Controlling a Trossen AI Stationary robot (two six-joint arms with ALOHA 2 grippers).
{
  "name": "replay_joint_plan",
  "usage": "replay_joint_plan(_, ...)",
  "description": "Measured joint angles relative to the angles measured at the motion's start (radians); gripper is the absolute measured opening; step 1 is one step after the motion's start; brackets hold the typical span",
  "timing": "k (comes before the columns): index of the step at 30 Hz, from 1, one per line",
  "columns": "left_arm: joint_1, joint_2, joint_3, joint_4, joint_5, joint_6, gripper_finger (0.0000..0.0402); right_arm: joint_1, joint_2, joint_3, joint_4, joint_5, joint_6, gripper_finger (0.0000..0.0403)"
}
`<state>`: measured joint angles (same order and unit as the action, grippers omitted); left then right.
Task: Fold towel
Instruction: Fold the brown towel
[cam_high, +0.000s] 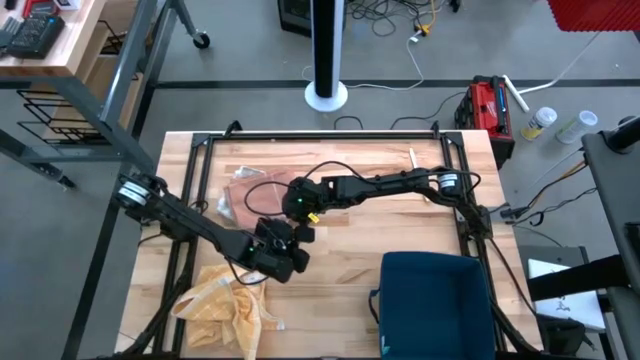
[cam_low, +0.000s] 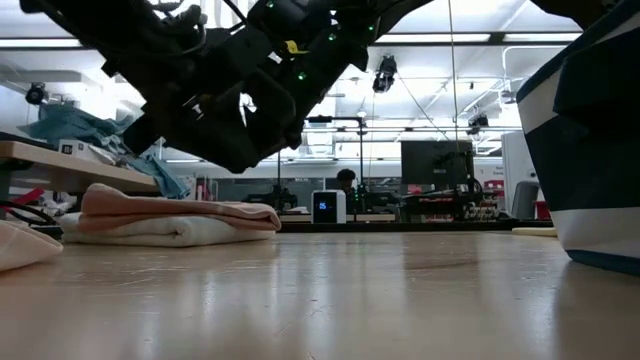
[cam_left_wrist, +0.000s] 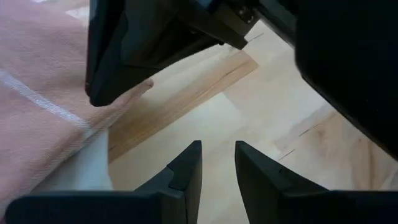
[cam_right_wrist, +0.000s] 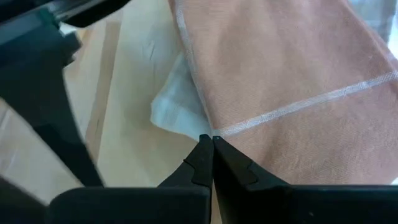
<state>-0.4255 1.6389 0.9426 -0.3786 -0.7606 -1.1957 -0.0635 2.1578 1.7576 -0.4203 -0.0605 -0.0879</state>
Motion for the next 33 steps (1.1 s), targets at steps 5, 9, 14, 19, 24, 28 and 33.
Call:
replay_joint_plan(5, 0.000, 0.000, 0.016, -0.042, -0.014, -0.014, 0.0094, 0.000, 0.000, 0.000, -0.031, -0.040, 0.008, 0.0000)
replay_joint_plan(9, 0.000, -0.003, 0.014, -0.056, -0.016, -0.018, 0.0095, 0.000, 0.000, -0.002, -0.040, -0.071, 0.009, 0.0000)
replay_joint_plan(14, -0.004, -0.013, 0.013, -0.136, -0.015, -0.061, 0.0086, -0.001, 0.000, -0.006, -0.042, -0.071, 0.035, 0.0000)
replay_joint_plan(19, -0.013, -0.084, 0.013, -0.325, -0.014, -0.177, 0.0080, -0.013, -0.006, -0.005, -0.027, -0.082, 0.051, 0.0000)
replay_joint_plan(24, -0.015, -0.199, 0.010, -0.495, -0.017, -0.171, 0.0081, -0.032, -0.042, 0.011, -0.010, -0.175, 0.041, 0.0000)
replay_joint_plan(28, -0.019, -0.270, -0.013, -0.568, -0.016, -0.071, 0.0079, -0.035, -0.052, 0.009, -0.059, -0.180, -0.026, 0.0000)
replay_joint_plan(33, -0.019, -0.315, -0.068, -0.564, -0.015, 0.042, 0.0078, -0.035, -0.060, 0.010, -0.078, -0.180, -0.043, 0.0000)
